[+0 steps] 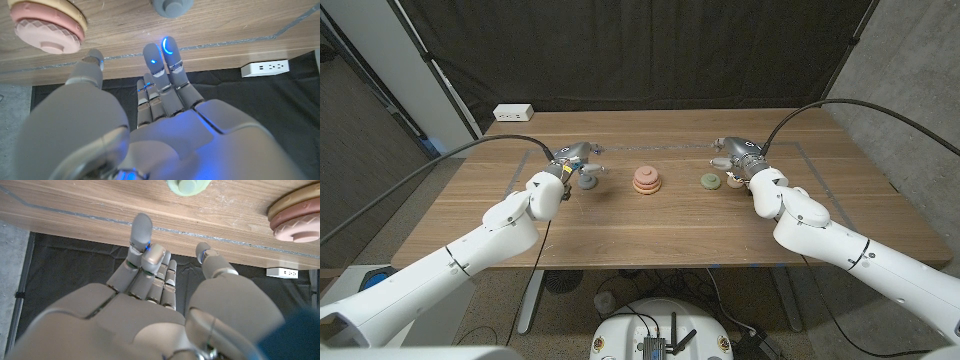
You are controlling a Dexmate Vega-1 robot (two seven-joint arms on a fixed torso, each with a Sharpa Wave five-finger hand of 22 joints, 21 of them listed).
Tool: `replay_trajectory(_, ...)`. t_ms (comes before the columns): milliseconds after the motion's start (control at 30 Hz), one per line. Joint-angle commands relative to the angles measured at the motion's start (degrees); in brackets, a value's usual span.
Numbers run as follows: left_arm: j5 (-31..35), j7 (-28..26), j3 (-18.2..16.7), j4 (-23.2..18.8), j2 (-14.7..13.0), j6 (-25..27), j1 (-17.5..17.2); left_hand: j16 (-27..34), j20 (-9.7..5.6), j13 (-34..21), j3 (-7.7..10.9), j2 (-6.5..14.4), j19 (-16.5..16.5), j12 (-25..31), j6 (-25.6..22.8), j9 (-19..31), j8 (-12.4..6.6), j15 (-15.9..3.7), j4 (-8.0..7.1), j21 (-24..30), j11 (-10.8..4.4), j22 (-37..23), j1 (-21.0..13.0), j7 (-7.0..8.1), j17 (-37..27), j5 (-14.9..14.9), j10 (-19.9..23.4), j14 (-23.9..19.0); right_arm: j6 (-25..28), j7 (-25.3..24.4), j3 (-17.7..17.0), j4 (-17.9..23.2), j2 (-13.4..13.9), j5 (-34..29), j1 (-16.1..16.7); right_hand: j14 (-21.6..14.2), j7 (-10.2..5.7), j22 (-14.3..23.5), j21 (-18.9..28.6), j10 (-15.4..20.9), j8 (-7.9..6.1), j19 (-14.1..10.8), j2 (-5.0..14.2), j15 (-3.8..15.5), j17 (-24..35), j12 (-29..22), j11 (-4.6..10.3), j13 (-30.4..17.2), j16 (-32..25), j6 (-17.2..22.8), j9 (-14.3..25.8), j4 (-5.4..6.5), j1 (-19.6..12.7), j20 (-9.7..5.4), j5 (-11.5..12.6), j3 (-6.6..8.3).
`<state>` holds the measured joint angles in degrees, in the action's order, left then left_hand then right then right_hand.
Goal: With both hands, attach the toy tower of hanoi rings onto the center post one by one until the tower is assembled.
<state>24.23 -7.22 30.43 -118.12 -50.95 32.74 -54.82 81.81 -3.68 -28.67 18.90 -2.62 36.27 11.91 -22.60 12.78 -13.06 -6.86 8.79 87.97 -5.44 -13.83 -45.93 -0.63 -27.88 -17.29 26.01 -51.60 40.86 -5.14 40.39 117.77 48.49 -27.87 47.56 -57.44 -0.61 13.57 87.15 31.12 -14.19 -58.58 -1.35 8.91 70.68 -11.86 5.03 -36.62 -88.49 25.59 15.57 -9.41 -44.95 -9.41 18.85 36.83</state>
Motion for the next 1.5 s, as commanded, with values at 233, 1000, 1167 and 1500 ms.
replay_trajectory(233,-2.92,-12.87,-2.61,1.73,0.46,-2.8,-5.36,0.24,-8.09,0.07,0.46,0.67,0.7,0.4,-1.33,0.0,-0.47,-5.65,0.1,0.45,-0.26,-0.31,0.23,-0.27,-0.25,0.39,1.22,-0.88,1.04,-0.44,-0.02,0.76,0.1,-0.31,1.05,-0.65,0.0,0.09,0.22,-0.54,0.06,-0.17,0.1,3.47,0.12,0.18,-0.06,-0.03,-0.41,0.33,0.28,-0.14,0.08,-3.19,0.41,0.47)
replay_trajectory(1000,-3.23,-14.29,-1.75,2.84,1.08,-4.42,-4.59,0.08,-8.06,0.22,0.77,0.75,0.75,0.18,-1.57,-0.22,-0.08,-5.65,0.21,0.39,-0.37,-0.46,0.67,-0.38,-0.35,0.5,1.62,-1.08,6.32,7.84,4.83,2.85,1.73,-5.96,-2.67,1.31,-0.09,-0.34,-0.49,-8.0,1.55,1.87,-1.52,3.31,0.14,1.68,-0.95,0.84,0.12,-3.12,0.18,-0.5,0.17,-3.09,0.62,0.56)
replay_trajectory(1167,-3.68,-15.33,-2.05,3.35,1.39,-5.28,-5.0,0.17,-8.01,0.23,0.85,0.79,0.77,0.14,-1.66,-0.26,-0.01,-5.64,0.2,0.39,-0.23,-0.49,0.82,-0.4,-0.52,0.52,1.63,-1.24,8.63,11.85,7.38,2.56,1.33,-8.86,-4.93,3.16,-0.01,-0.36,-0.66,-9.18,2.39,3.01,-2.84,3.25,0.07,1.5,-0.92,1.12,0.58,-5.64,0.07,-0.54,0.39,-3.05,0.46,0.41)
replay_trajectory(1500,-3.75,-14.94,-2.11,2.8,0.87,-4.95,-5.28,-0.01,-8.0,0.33,0.94,0.89,0.82,0.08,-1.62,-0.31,0.14,-5.64,0.12,0.37,0.0,-0.51,1.12,-0.75,-0.45,0.55,1.73,-1.22,9.85,16.13,8.47,1.57,0.56,-10.01,-6.74,5.08,0.03,-0.45,-0.86,-10.92,2.43,4.63,-3.68,3.22,-0.02,1.42,-0.49,1.45,0.94,-6.65,-0.03,-0.49,0.34,-2.97,0.26,0.37)
